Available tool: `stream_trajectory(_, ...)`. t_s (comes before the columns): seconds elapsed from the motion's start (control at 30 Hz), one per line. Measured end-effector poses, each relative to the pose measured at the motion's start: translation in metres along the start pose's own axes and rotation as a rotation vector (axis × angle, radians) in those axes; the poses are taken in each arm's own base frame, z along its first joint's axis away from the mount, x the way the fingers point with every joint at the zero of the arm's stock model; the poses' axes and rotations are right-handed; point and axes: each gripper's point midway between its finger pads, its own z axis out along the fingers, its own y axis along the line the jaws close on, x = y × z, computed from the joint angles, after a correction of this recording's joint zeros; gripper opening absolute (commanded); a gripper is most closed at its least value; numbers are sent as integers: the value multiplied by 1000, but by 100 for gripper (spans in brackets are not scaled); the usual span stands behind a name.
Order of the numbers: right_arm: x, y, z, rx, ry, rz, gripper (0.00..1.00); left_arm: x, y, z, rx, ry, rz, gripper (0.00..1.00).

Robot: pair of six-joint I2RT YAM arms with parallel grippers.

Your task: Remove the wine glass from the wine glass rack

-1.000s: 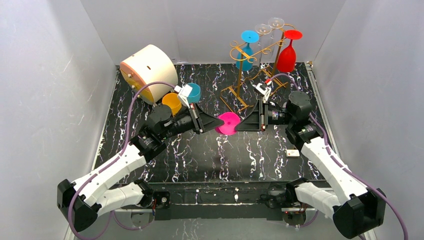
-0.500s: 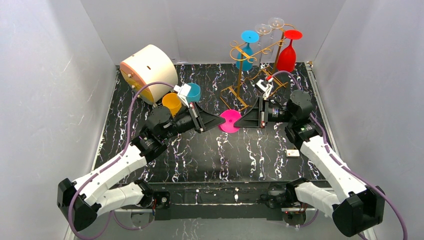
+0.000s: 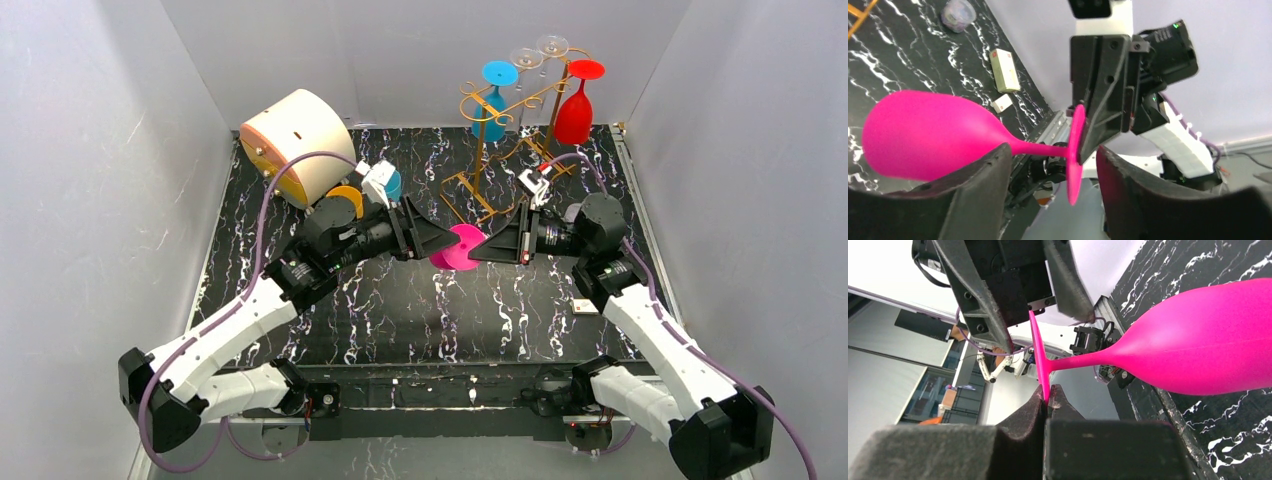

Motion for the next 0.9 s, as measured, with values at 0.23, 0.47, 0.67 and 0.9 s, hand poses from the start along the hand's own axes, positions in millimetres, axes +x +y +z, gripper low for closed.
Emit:
stream_trajectory(0.23, 7, 7, -5, -3, 16, -99, 1, -10, 4, -11, -128, 45, 120, 98)
stream_trajectory(0.47, 25, 2, -14, -10, 11, -214, 1, -56, 14, -38, -155, 16, 125, 98)
stream_trajectory(0.67, 39, 12, -26, -43, 13, -501, 1, -65, 41, -51, -182, 20, 41, 98)
stream_trajectory(0.9, 63, 6, -36, -166, 114, -986, 1, -61, 61, -49, -233, 56, 7, 98)
